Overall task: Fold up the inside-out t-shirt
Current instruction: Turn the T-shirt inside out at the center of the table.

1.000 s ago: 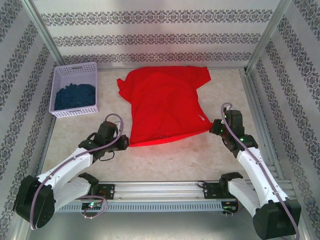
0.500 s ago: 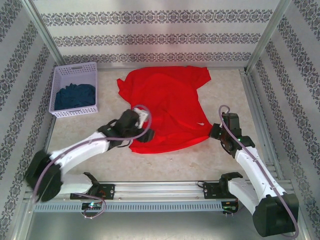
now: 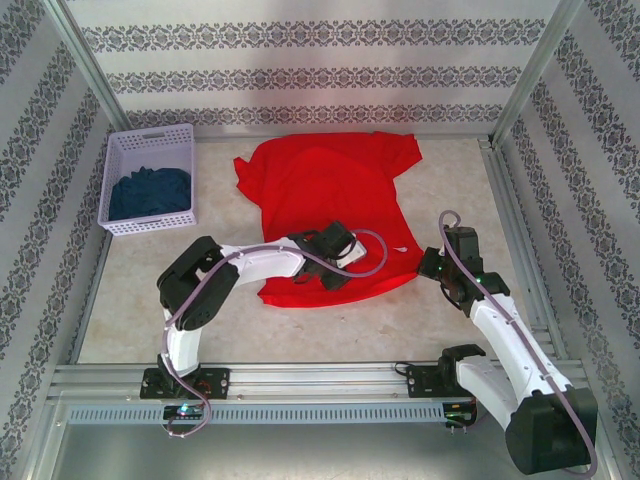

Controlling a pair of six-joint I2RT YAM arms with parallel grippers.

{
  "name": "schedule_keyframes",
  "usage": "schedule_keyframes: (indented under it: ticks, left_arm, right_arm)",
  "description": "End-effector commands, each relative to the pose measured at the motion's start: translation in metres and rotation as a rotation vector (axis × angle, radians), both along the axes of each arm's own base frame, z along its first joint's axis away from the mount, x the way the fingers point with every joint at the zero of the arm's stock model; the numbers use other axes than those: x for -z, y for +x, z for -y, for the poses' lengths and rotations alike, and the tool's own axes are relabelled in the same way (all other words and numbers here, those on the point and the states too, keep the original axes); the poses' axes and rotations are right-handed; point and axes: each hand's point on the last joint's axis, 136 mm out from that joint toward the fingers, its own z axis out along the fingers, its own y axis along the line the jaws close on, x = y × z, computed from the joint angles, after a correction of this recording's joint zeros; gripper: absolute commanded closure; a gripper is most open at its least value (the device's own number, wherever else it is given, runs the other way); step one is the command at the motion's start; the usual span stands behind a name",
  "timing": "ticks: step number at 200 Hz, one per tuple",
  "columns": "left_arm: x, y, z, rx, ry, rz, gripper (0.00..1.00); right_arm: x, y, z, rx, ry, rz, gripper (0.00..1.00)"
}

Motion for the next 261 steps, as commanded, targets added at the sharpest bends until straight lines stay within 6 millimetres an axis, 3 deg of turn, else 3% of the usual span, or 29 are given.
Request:
schedule_keyframes:
  ticks: [1, 37, 78, 149, 196, 208, 261]
  left_arm:
    - [-0.005, 0.007, 0.002, 0.010, 0.018, 0.019, 0.62]
    - [-0.007, 0.012, 0.006, -0.014, -0.026, -0.010, 0.70]
    - [-0.002, 0.014, 0.006, -0.017, -0.023, -0.038, 0.86]
    - [0.004, 0.015, 0.007, -0.020, -0.020, -0.069, 0.72]
    - [0.004, 0.012, 0.011, -0.012, -0.036, -0.107, 0.89]
    - [-0.002, 0.011, 0.013, -0.014, -0.069, -0.125, 1.00]
    - [-0.062, 0.019, 0.011, -0.114, -0.330, -0.145, 1.00]
  right_arm:
    - [-0.007, 0.001, 0.000, 0.010, 0.026, 0.021, 1.00]
    - [-0.005, 0.001, -0.002, 0.003, 0.033, 0.014, 1.00]
    - [-0.008, 0.003, -0.002, 0.000, 0.035, 0.021, 1.00]
    - [-0.010, 0.003, -0.003, -0.003, 0.038, 0.022, 1.00]
    - [-0.012, 0.003, -0.003, -0.005, 0.038, 0.027, 1.00]
    - [-0.013, 0.003, -0.003, -0.006, 0.035, 0.029, 1.00]
    - [-0.021, 0.006, -0.003, -0.013, 0.031, 0.044, 1.00]
